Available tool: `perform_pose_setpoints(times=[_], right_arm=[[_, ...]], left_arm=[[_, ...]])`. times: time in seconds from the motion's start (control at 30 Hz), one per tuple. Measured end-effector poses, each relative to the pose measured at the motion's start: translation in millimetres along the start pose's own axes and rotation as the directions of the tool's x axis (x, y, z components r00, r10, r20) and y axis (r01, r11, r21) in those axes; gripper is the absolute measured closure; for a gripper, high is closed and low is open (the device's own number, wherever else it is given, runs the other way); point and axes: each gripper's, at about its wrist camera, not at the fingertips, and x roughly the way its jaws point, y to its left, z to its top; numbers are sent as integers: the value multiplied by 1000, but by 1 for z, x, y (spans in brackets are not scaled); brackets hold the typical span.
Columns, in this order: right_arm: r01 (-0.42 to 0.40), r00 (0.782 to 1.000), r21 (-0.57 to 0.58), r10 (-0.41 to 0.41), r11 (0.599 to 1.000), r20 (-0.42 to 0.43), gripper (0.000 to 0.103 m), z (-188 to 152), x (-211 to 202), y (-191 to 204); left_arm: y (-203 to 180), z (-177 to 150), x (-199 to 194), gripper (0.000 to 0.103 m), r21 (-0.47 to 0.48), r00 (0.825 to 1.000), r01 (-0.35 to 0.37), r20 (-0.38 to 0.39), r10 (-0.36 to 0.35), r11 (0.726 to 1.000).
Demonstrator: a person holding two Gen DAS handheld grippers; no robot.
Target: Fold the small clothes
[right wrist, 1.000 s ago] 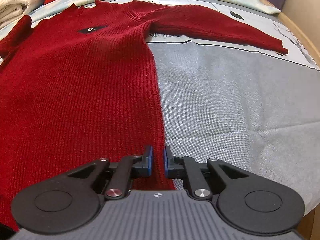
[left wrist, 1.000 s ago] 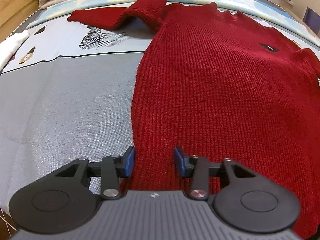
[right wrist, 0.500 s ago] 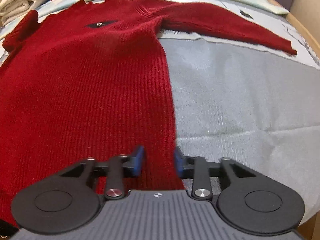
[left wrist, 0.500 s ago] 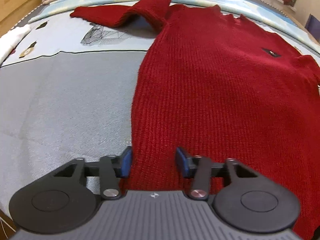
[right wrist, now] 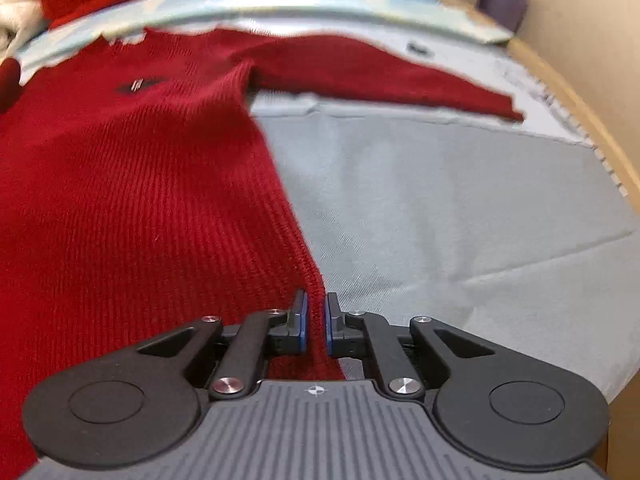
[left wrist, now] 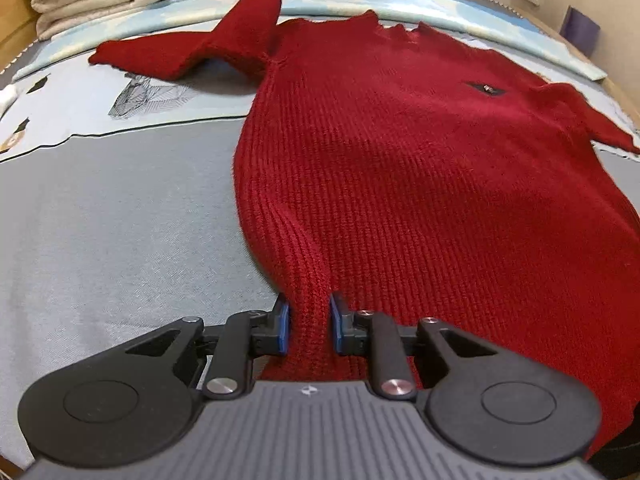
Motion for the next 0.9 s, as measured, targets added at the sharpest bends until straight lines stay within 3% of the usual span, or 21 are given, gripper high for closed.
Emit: perform_pose_setpoints(times=[0.13, 0.3, 0.37, 0.43, 0.5, 0.7, 0.9], right_arm=[[-14, 1000, -58, 13, 998, -4, 95, -3, -2, 8], [-7, 1000, -31, 7, 999, -7, 93, -2, -1, 6], [2, 1000, -8, -2, 1000, 10, 85, 2, -4, 4], [-12, 999, 28, 10, 1000, 51, 67, 3, -11, -1], [-34, 995, 41, 30, 999, 95, 59, 3, -19, -3], [-47, 991, -30, 50, 998, 127, 57, 1, -25, 8], [-56, 983, -64, 66, 996, 170, 56, 1, -32, 14]], left_arm=[[2, 0, 3, 81, -12, 1000, -17, -18, 17, 1000], [2, 3, 0, 74, -48, 1000, -19, -26, 18, 999], [4, 4, -5, 67, -71, 1000, -13, -6, 13, 997], [3, 5, -14, 61, -75, 999, -5, 36, 7, 997], [-1, 5, -21, 59, -51, 997, 2, 76, 2, 999], [-17, 3, -24, 57, 36, 993, 4, 118, -8, 999], [-20, 5, -32, 56, 29, 983, 42, 178, -46, 999]])
